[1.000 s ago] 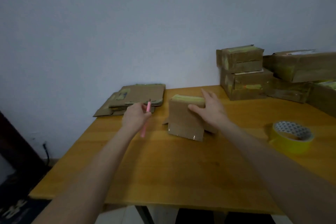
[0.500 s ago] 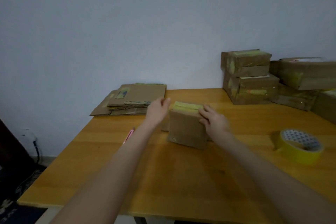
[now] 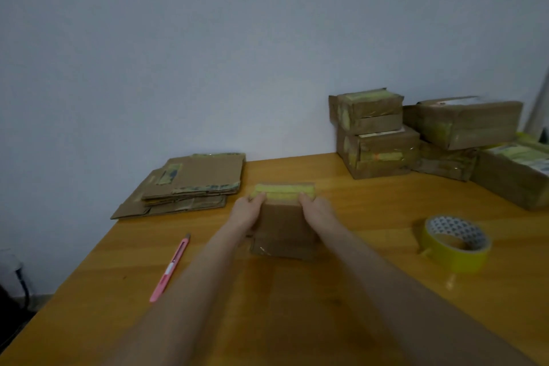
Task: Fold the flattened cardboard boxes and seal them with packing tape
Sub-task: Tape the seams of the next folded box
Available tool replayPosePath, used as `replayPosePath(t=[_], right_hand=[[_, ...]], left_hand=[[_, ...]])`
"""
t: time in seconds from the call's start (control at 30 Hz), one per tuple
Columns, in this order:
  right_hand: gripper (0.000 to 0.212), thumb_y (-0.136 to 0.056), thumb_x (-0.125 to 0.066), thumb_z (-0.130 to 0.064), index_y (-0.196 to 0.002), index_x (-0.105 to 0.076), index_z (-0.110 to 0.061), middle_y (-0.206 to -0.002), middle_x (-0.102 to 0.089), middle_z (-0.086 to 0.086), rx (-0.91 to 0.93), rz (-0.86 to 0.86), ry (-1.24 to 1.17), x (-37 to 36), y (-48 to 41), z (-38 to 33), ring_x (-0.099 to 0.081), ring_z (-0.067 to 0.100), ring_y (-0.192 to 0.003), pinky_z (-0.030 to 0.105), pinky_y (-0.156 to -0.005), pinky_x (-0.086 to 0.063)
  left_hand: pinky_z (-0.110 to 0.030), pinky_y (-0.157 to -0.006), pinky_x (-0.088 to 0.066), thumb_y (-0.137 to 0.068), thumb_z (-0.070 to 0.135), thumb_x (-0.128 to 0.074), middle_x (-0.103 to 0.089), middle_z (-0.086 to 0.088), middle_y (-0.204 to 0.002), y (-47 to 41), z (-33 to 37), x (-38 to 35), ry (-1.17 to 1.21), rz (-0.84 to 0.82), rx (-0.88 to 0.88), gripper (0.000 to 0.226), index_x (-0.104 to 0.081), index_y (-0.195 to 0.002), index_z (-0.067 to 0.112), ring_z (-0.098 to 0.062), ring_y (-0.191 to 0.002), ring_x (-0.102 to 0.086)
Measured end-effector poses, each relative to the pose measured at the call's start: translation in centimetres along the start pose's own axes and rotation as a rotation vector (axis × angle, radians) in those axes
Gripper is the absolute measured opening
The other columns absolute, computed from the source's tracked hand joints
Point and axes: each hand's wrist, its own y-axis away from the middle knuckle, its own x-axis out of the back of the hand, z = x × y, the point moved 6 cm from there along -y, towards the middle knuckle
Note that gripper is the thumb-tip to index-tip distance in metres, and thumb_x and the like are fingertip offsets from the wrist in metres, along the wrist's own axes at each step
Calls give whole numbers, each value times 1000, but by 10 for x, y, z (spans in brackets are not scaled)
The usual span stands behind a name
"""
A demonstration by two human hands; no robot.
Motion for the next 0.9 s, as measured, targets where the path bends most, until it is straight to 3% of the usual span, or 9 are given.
replayPosePath(t=[0.1,0.2,0.27,0.33,0.43,0.53,0.67,0.77,0.9], right_hand=[[45,-96,-42,-51,-102,-56,-8,-100,-62,11,24,-47,-67,17,2,2,-61,28,-91,39,-83,-51],[25,-93,-55,-39,-93,-59,-14,-88,-61,2,197,119,-141,61,-2,-14,-57,22,-84,35,-73,-45],[24,-92,-60,-24,-114,-61,-14,-107,-63,3,269,225,-173,95,-2,-24,-58,23,-98,33,-81,-46],[49,-90,-61,-14,-136,-46,-17,-130,-53,4,259,346,-116,129,-2,-24,-54,24,-113,35,-91,-49],[59,-87,-63,-10,-139,-39,-21,-136,-48,3,173,542,-30,175,1,-3,-44,25,-125,43,-99,-46],[68,-87,-64,-12,-145,-29,-19,-143,-41,5,96,617,40,206,1,25,-37,29,-130,43,-102,-40],[84,-90,-60,-17,-152,-3,-19,-160,0,9,-33,553,302,220,-4,58,-7,33,-145,44,-115,-23],[69,-93,-52,-15,-151,-15,-22,-160,-1,8,16,571,421,230,-9,70,0,32,-146,44,-118,-17],[52,-95,-44,-13,-144,-31,-22,-154,-20,10,67,622,384,243,-18,75,-13,31,-143,44,-114,-24]], left_hand=[[-49,-100,-44,-95,50,-45,-43,-10,-142,3,7,0,47,15,-38,63,-34,-146,13,-32,-123,-45],[-47,-101,-44,-94,40,-54,-51,-9,-136,14,45,0,158,114,-215,54,-44,-140,13,-29,-120,-50],[-45,-102,-45,-91,27,-62,-55,-7,-131,23,74,-12,292,115,-293,51,-46,-136,11,-26,-118,-54],[-45,-102,-45,-89,19,-65,-55,0,-126,34,102,-37,352,63,-377,54,-42,-137,12,-21,-117,-54],[-37,-100,-47,-90,11,-62,-50,8,-120,48,134,-85,268,-1,-513,60,-36,-144,19,-11,-112,-51],[-32,-101,-45,-91,9,-60,-53,4,-128,47,146,-143,101,-42,-575,52,-45,-140,21,-14,-118,-50],[-27,-101,-37,-94,11,-55,-52,-8,-138,40,144,-216,-167,-126,-537,45,-47,-139,13,-22,-125,-49],[-27,-100,-36,-98,11,-47,-48,-10,-142,43,148,-257,-211,-241,-505,45,-40,-142,7,-25,-129,-45],[-24,-99,-34,-99,5,-38,-39,-8,-148,45,158,-286,-43,-414,-414,51,-24,-149,9,-23,-135,-38]])
